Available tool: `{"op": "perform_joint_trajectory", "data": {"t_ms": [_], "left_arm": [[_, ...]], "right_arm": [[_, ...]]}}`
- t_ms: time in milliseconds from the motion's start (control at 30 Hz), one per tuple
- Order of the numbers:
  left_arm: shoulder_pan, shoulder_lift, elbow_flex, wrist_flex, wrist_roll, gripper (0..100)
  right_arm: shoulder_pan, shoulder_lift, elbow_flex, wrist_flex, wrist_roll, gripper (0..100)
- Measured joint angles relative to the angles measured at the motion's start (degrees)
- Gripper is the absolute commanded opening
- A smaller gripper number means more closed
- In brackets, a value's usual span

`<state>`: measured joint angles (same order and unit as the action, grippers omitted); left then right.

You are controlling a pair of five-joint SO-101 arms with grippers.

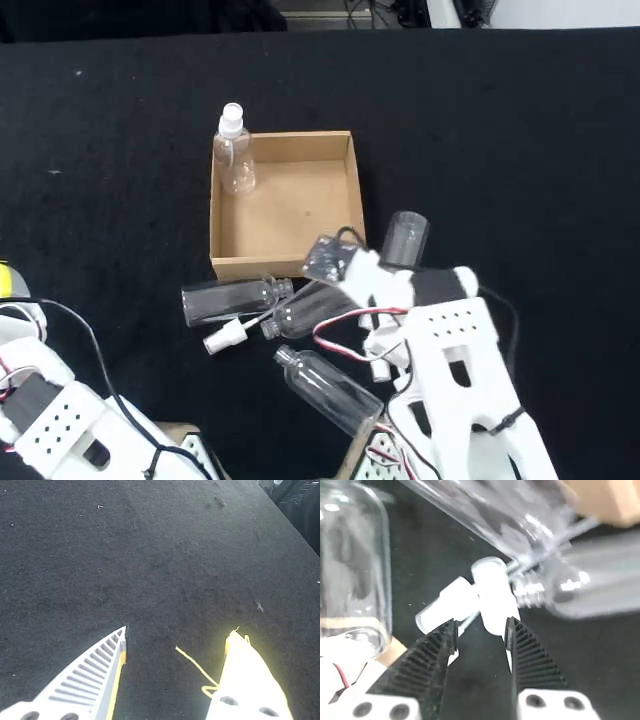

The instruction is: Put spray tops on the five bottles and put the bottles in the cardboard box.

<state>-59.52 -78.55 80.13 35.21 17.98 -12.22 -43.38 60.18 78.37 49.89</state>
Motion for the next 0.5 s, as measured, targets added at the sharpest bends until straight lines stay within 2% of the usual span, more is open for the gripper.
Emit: {"op": "perform_joint_trajectory", "data": {"t_ms": [267,500], "left_arm": [[0.0,0.0,0.0,0.0,0.0,23],[0.0,0.0,0.0,0.0,0.0,23]], "right_arm": [[-3.25,0.35,1.23,-10.81,0.0,15.0],[-3.25,0.35,3.34,-13.27,0.79,15.0]]}}
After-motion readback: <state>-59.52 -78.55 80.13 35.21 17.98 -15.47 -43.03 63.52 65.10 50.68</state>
